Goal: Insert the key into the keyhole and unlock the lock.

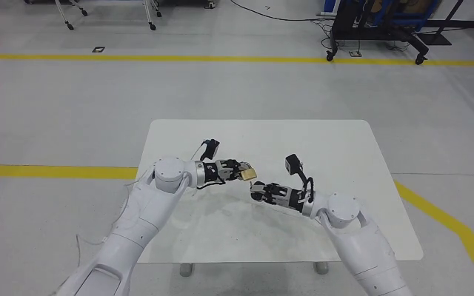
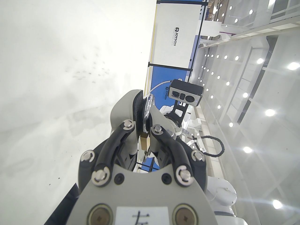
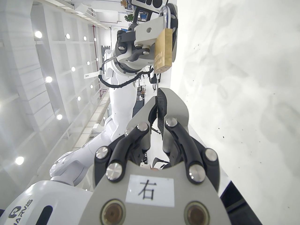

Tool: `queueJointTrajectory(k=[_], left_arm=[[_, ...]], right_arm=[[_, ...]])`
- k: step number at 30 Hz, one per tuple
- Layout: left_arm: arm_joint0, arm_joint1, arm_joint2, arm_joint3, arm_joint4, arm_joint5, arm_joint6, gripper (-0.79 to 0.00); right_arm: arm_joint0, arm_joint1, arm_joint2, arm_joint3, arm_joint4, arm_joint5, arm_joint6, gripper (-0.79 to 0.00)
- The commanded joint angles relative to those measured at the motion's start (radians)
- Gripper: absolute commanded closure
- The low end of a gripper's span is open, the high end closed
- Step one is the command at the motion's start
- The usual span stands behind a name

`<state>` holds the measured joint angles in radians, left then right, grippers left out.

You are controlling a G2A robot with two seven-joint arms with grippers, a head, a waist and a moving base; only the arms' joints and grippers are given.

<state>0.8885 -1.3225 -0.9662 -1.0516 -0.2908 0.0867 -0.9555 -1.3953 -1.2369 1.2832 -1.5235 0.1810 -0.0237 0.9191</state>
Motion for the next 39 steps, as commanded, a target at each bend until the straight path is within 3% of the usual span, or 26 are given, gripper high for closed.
queueJointTrajectory(k=[1,15,25,26,27,31,34,37,39], left_arm=[[0.000,0.000,0.001,0.001,-0.002,-0.002,-0.001,0.000],[-0.004,0.000,0.006,0.006,0.002,-0.011,-0.006,0.000],[-0.006,-0.001,0.009,0.006,0.000,-0.008,-0.006,0.000],[-0.006,-0.001,0.008,0.008,-0.003,-0.005,-0.003,0.000],[-0.007,-0.001,0.006,0.011,-0.008,-0.001,0.002,0.000],[-0.009,-0.003,-0.001,0.018,-0.029,0.010,0.016,0.000],[-0.010,-0.003,-0.002,0.024,-0.034,0.015,0.023,0.000],[-0.011,-0.004,-0.006,0.029,-0.045,0.022,0.034,0.000],[-0.011,-0.004,-0.009,0.031,-0.051,0.027,0.040,0.000]], right_arm=[[0.005,0.000,-0.002,0.007,0.010,0.004,-0.003,0.000],[0.030,0.003,-0.021,0.043,0.046,0.018,-0.052,0.000],[0.018,0.003,-0.044,0.005,-0.012,0.040,-0.186,0.000],[0.017,0.003,-0.045,0.003,-0.010,0.041,-0.189,-0.062],[0.016,0.004,-0.045,0.000,-0.010,0.042,-0.193,-0.182],[0.006,0.007,-0.041,-0.017,-0.006,0.029,-0.193,-0.354],[-0.006,0.009,-0.036,-0.028,0.000,0.014,-0.188,-0.566],[-0.015,0.012,-0.032,-0.036,0.009,0.008,-0.186,-0.653],[-0.018,0.013,-0.031,-0.038,0.011,0.009,-0.184,-0.622]])
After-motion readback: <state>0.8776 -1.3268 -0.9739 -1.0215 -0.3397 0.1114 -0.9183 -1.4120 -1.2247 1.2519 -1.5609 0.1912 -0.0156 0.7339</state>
